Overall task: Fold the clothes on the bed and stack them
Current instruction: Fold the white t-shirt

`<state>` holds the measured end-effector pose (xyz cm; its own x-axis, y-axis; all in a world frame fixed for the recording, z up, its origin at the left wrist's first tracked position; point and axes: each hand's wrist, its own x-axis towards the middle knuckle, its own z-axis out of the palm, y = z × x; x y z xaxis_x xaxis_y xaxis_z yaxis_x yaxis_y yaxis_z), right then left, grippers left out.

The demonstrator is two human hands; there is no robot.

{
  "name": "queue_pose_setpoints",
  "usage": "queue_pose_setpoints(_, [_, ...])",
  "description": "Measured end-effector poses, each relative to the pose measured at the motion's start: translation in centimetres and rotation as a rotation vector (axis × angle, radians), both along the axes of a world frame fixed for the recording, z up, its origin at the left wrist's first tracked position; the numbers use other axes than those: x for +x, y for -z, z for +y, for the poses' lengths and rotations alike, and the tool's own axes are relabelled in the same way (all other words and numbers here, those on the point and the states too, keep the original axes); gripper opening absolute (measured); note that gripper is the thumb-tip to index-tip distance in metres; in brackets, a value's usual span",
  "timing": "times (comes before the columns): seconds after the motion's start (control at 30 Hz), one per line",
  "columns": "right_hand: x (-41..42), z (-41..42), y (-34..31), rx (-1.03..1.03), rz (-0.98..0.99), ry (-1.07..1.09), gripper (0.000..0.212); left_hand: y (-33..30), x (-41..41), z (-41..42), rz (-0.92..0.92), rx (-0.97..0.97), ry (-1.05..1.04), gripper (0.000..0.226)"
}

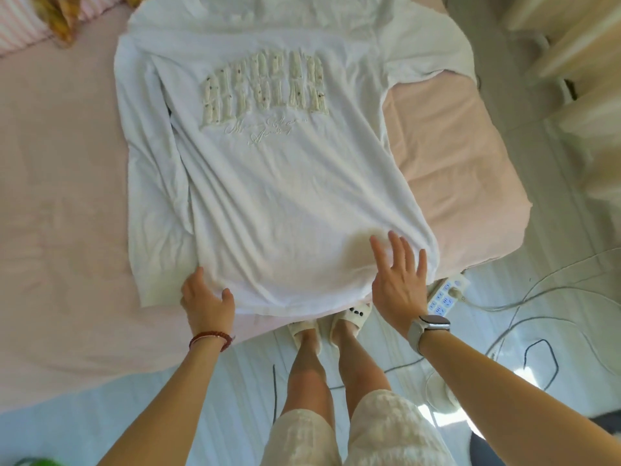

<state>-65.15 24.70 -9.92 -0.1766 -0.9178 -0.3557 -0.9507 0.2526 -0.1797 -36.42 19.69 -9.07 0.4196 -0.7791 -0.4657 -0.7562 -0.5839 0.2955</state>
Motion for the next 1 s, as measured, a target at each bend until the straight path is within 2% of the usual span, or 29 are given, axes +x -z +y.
queue_pose_setpoints(0.03, [1.0,-0.2,0.2,-0.005,0.0,-0.122,0.084,0.6,0.6,-0.4,0.045,0.0,-0.045,0.049])
queue_pose_setpoints(0.1, [2.6,-0.4,0.6,-0.009,-0.001,-0.312,0.084,1.0,1.3,-0.8,0.153,0.01,-0.062,0.028])
queue_pose_setpoints(0.17, [3.5,-0.7,1.0,0.012,0.004,-0.399,0.083,0.7,1.1,-0.6,0.193,0.038,-0.045,0.012])
queue_pose_setpoints(0.23, [3.9,-0.6,1.2,0.061,0.023,-0.418,0.085,0.3,0.7,-0.2,0.203,-0.01,-0.116,0.01])
queue_pose_setpoints(0.37, [4.4,-0.7,0.9,0.116,0.032,-0.398,0.084,-0.6,0.6,1.2,0.366,-0.198,-0.346,0.007])
queue_pose_setpoints(0.47, [4.4,-1.0,0.5,0.173,0.064,-0.398,0.079,-1.0,1.4,2.5,0.429,-0.263,-0.49,0.01])
queue_pose_setpoints(0.57, [5.0,-1.6,-0.5,0.199,0.074,-0.399,0.07,-1.3,2.2,4.7,0.361,-0.256,-0.425,0.019])
queue_pose_setpoints(0.63, [5.5,-1.8,-1.3,0.315,0.116,-0.392,0.062,-1.3,2.8,6.3,0.253,-0.147,-0.246,0.034])
queue_pose_setpoints(0.7, [6.4,-2.2,-2.0,0.389,0.162,-0.355,0.057,-1.0,3.9,7.3,0.12,0.138,-0.083,0.042])
queue_pose_setpoints(0.77, [7.8,-3.0,-2.8,0.425,0.195,-0.322,0.052,-0.5,5.6,7.7,0.095,0.372,0.039,0.046])
queue_pose_setpoints(0.8, [8.6,-3.5,-3.2,0.421,0.206,-0.317,0.049,-0.4,6.5,7.6,0.13,0.384,0.059,0.043])
queue_pose_setpoints(0.87, [10.2,-4.5,-3.8,0.345,0.172,-0.336,0.043,-0.5,8.0,6.7,0.2,0.266,0.042,0.029])
queue_pose_setpoints(1.0, [14.8,-6.2,-4.4,0.181,-0.155,-0.404,0.037,-1.2,9.9,2.0,0.176,-0.052,-0.1,0.024])
